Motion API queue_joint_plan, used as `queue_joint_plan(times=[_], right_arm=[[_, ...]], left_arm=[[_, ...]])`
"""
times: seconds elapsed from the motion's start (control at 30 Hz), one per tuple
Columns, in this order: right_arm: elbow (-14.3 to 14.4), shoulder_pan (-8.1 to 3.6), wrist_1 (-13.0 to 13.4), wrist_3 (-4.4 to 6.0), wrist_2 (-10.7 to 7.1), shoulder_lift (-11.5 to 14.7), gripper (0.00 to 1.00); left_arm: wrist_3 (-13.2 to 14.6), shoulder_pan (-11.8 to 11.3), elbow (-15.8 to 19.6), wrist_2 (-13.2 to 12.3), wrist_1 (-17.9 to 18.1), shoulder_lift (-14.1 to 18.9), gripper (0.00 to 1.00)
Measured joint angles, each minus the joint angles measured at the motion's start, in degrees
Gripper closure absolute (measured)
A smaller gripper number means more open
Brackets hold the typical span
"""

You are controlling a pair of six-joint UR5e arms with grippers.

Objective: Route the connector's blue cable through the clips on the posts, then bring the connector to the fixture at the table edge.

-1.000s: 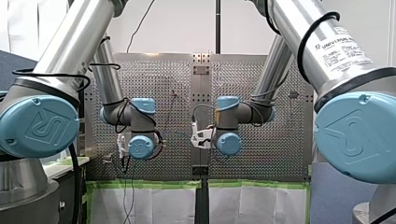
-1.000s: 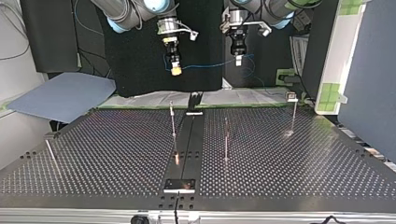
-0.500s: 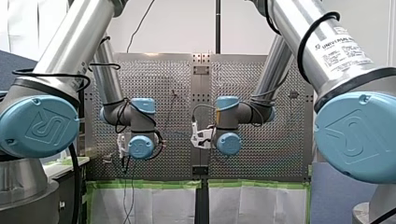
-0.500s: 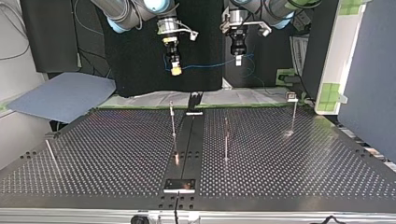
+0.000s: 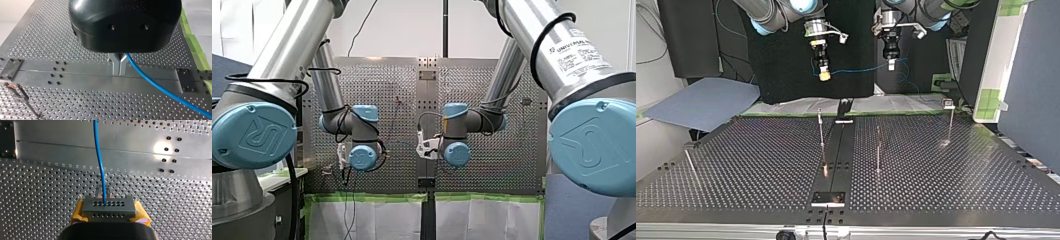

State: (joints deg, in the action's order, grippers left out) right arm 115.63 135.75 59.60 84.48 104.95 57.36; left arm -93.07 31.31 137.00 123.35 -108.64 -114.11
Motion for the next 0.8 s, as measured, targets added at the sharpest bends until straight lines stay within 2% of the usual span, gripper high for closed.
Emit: queue_joint_plan(times=[0.13, 0.23, 0.4, 0.8], right_arm=[[0.06, -0.06, -0.06, -0.06, 0.06, -0.06, 1.00], [0.71, -0.65, -0.83, -0.25, 0.69, -0.84, 1.00], [1.32, -1.17, -3.23, -0.34, 1.25, -2.61, 1.00], [1.41, -1.23, -9.03, -0.35, 1.32, -2.98, 1.00]], left_arm=[[0.33, -0.17, -0.14, -0.31, -0.32, -0.33, 1.00], [1.32, -0.30, -0.23, -0.86, -1.56, -0.96, 1.00], [1.94, -0.34, -0.25, -1.11, -3.87, -1.28, 1.00], [2.02, -0.35, -0.26, -1.14, -4.57, -1.32, 1.00]])
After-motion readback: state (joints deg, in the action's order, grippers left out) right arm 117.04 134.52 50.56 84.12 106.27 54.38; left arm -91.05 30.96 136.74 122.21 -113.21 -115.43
